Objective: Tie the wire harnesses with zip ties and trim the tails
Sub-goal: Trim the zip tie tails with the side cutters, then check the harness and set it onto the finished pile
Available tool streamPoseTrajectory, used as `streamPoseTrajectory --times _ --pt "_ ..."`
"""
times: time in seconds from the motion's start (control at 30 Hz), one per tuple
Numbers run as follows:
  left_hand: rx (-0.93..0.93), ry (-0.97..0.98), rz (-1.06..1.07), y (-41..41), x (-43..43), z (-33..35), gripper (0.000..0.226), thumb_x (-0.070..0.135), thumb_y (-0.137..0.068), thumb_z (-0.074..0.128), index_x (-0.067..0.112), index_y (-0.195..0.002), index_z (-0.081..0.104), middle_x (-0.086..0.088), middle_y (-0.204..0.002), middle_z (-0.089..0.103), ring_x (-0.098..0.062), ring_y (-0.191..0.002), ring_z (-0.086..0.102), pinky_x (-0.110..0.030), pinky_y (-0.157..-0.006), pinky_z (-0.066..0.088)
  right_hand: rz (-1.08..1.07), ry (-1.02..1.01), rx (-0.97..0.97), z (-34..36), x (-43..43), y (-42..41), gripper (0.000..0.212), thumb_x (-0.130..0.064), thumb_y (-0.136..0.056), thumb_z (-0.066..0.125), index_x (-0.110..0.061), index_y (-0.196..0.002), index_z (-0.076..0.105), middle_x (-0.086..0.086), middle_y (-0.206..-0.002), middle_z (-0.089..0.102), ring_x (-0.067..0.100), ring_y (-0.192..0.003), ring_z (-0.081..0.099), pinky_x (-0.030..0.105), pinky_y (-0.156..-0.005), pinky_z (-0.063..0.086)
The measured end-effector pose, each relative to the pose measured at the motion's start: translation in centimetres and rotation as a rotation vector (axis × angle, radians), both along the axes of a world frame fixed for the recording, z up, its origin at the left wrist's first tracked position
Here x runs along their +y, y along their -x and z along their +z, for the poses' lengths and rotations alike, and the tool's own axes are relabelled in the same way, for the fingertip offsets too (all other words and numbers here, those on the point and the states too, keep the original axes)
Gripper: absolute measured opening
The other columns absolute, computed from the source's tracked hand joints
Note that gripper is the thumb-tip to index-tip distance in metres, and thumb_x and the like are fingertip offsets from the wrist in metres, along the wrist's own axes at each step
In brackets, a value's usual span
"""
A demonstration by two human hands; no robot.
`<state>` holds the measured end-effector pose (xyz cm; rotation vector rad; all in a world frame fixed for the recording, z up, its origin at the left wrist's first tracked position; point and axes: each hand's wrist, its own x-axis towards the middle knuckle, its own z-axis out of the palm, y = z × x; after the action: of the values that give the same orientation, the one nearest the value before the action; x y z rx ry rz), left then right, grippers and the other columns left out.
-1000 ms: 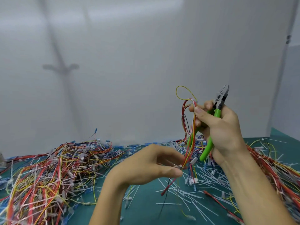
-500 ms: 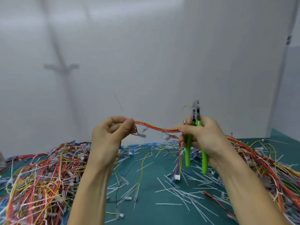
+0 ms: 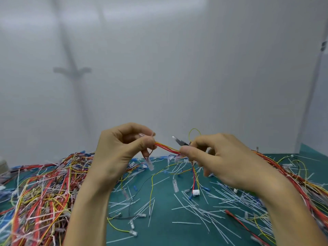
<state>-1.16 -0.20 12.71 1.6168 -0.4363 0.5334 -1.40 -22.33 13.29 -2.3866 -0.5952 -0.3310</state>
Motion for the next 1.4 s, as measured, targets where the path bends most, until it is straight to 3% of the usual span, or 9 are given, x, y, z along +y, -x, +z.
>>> streamPoseTrajectory --times 0.13,0.3,0.47,0.57,0.67,0.93,1.17,1.33,1.4 --pt "-0.021 -0.085 -0.017 0.2 -0.4 0.2 0.040 0.023 -0.057 0.079 0.013 -0.094 0.067 -0.012 -0.059 0.068 -0.016 -0.054 0.064 -0.019 -0.082 0.055 0.075 0.021 -0.043 0.5 0.3 1.1 0.062 -0.084 -0.069 0.038 -0.031 -0.081 0.068 -0.012 -0.072 0.064 0.009 -0.065 0.059 0.034 -0.058 0.045" --pt "-0.022 -0.137 -0.079 0.6 -0.8 0.4 0.036 0.015 -0.056 0.081 0.009 -0.089 0.067 -0.010 -0.060 0.068 -0.016 -0.049 0.062 -0.021 -0.055 0.053 0.054 0.078 -0.051 0.7 0.6 1.5 0.069 -0.084 -0.067 0.033 -0.025 -0.078 0.067 -0.006 -0.073 0.064 0.009 -0.068 0.058 0.033 -0.062 0.047" --pt "-0.033 -0.172 -0.074 0.6 -0.8 0.4 0.032 0.018 -0.056 0.088 0.018 -0.083 0.071 -0.008 -0.063 0.070 -0.015 -0.053 0.064 -0.020 -0.058 0.053 0.022 0.140 -0.031 0.9 0.2 1.8 0.057 -0.080 -0.072 0.037 -0.030 -0.078 0.063 -0.021 -0.081 0.059 0.001 -0.075 0.056 0.026 -0.055 0.036" --pt "-0.027 -0.195 -0.091 0.7 -0.9 0.5 0.031 0.015 -0.057 0.086 0.020 -0.085 0.071 -0.008 -0.065 0.071 -0.015 -0.054 0.065 -0.021 -0.059 0.053 0.018 0.145 -0.037 0.8 0.0 1.7 0.055 -0.080 -0.072 0.037 -0.032 -0.080 0.062 -0.016 -0.072 0.059 -0.001 -0.073 0.054 0.023 -0.054 0.031" --pt "-0.012 -0.217 -0.103 0.7 -1.0 0.4 0.036 0.019 -0.054 0.088 0.019 -0.086 0.072 -0.007 -0.064 0.071 -0.015 -0.055 0.066 -0.021 -0.059 0.053 0.039 0.152 -0.048 0.7 0.2 1.6 0.056 -0.078 -0.074 0.036 -0.029 -0.081 0.062 -0.024 -0.074 0.058 -0.005 -0.070 0.051 0.022 -0.052 0.030" --pt "-0.012 -0.215 -0.112 0.5 -1.1 0.2 0.022 0.011 -0.060 0.081 0.012 -0.080 0.071 -0.005 -0.062 0.070 -0.014 -0.054 0.065 -0.019 -0.058 0.052 0.102 0.129 -0.090 0.2 0.1 0.6 0.066 -0.079 -0.075 0.033 -0.021 -0.075 0.064 0.003 -0.066 0.058 0.010 -0.059 0.051 0.026 -0.056 0.036" --pt "0.009 -0.237 -0.089 -0.1 -1.0 -0.2 0.034 0.016 -0.059 0.089 0.013 -0.088 0.071 -0.006 -0.065 0.071 -0.014 -0.058 0.066 -0.021 -0.062 0.053 0.110 0.126 -0.074 -0.2 0.1 0.1 0.068 -0.079 -0.075 0.031 -0.021 -0.074 0.065 -0.003 -0.066 0.061 0.001 -0.055 0.047 0.025 -0.055 0.032" --pt "0.021 -0.294 0.052 -0.3 -0.3 -0.3 0.013 0.025 -0.070 0.078 0.015 -0.078 0.073 -0.007 -0.069 0.073 -0.013 -0.060 0.069 -0.016 -0.062 0.051 0.025 0.046 -0.083 -0.4 0.2 -0.2 0.058 -0.068 -0.085 0.038 -0.018 -0.072 0.062 0.004 -0.064 0.060 0.010 -0.060 0.056 0.035 -0.063 0.047" --pt "0.000 -0.327 0.154 -0.6 0.0 -0.4 0.006 0.019 -0.081 0.076 0.017 -0.076 0.072 -0.002 -0.070 0.073 -0.013 -0.061 0.071 -0.018 -0.063 0.050 -0.058 0.057 -0.068 -0.8 0.2 -0.8 0.056 -0.067 -0.087 0.036 -0.018 -0.072 0.058 0.005 -0.063 0.057 0.015 -0.060 0.058 0.034 -0.063 0.045"
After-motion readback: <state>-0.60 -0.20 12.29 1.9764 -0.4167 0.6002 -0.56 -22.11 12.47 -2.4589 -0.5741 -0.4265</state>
